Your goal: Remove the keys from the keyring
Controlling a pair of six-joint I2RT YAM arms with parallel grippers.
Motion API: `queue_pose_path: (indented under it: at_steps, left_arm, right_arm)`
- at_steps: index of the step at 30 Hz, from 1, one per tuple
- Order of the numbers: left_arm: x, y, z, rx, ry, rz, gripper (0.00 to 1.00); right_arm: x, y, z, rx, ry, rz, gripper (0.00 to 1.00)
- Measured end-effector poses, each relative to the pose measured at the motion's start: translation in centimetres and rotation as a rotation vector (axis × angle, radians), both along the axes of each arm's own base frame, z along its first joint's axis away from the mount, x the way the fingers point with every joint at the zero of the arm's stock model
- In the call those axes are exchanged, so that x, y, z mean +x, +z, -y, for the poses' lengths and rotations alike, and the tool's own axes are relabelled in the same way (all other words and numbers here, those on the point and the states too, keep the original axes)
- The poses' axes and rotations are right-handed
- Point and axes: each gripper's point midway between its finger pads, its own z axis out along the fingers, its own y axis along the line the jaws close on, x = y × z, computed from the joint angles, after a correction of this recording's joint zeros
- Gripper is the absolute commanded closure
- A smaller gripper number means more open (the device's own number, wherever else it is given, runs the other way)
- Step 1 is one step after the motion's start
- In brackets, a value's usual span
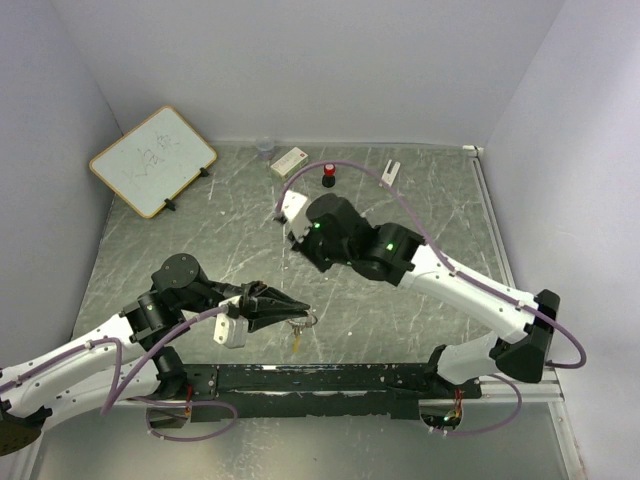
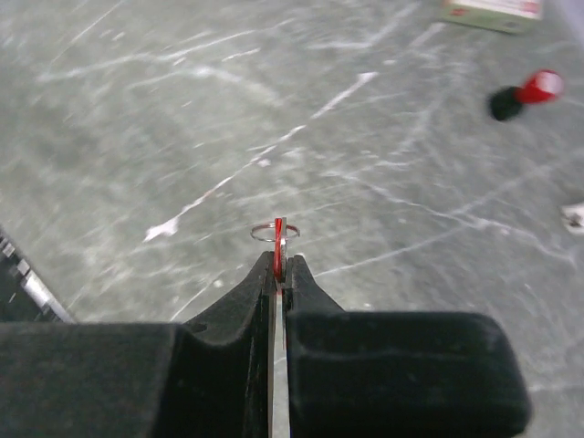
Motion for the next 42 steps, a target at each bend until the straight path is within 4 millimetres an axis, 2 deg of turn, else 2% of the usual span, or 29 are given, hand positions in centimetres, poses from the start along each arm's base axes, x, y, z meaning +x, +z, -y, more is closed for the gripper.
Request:
queue_pose_path:
  at_steps: [4, 7, 10, 15, 22, 26, 29, 33, 36, 37, 42]
  left_arm:
    - [0.6, 0.1, 0.0, -0.003, 0.037, -0.005, 0.93]
    - [1.6, -0.1, 0.1, 0.002, 0.090, -0.026, 0.93]
    - [3.3, -0.5, 0.3, 0.015, 0.183, -0.070, 0.93]
    - [6.8, -0.8, 0.3, 0.006, 0.378, -0.166, 0.93]
    - [9.9, 0.3, -0.7, -0.069, 0.565, -0.261, 0.93]
    - [11.3, 0.1, -1.1, -0.086, 0.650, -0.311, 0.93]
    - [12.0, 0.1, -1.5, -0.114, 0.694, -0.340, 0.93]
    - [12.6, 0.1, -1.9, -0.136, 0.736, -0.361, 0.93]
    - [13.0, 0.2, -2.2, -0.148, 0.761, -0.371, 0.93]
    - [13.1, 0.2, -2.2, -0.150, 0.767, -0.372, 0.93]
    - [13.7, 0.5, -2.6, -0.174, 0.803, -0.379, 0.93]
  right_arm:
    - [4.2, 2.3, 3.7, 0.074, -0.217, 0.089, 1.00]
    - [7.1, 2.2, 7.0, 0.105, -0.379, 0.125, 1.00]
    - [8.9, 0.0, 9.6, 0.096, -0.499, 0.119, 1.00]
    - [9.9, -5.8, 12.2, 0.074, -0.615, 0.051, 1.00]
    - [10.5, -14.1, 13.6, 0.027, -0.706, -0.039, 1.00]
    - [11.1, -17.4, 14.1, 0.014, -0.744, -0.072, 0.97]
    - [11.8, -18.6, 13.9, 0.023, -0.758, -0.079, 0.92]
    - [12.7, -20.1, 13.6, 0.023, -0.764, -0.089, 0.75]
    - [13.0, -21.3, 13.6, 0.010, -0.767, -0.102, 0.52]
    - [13.1, -21.5, 13.6, 0.008, -0.770, -0.105, 0.50]
    - [13.5, -21.4, 13.4, 0.016, -0.765, -0.100, 0.49]
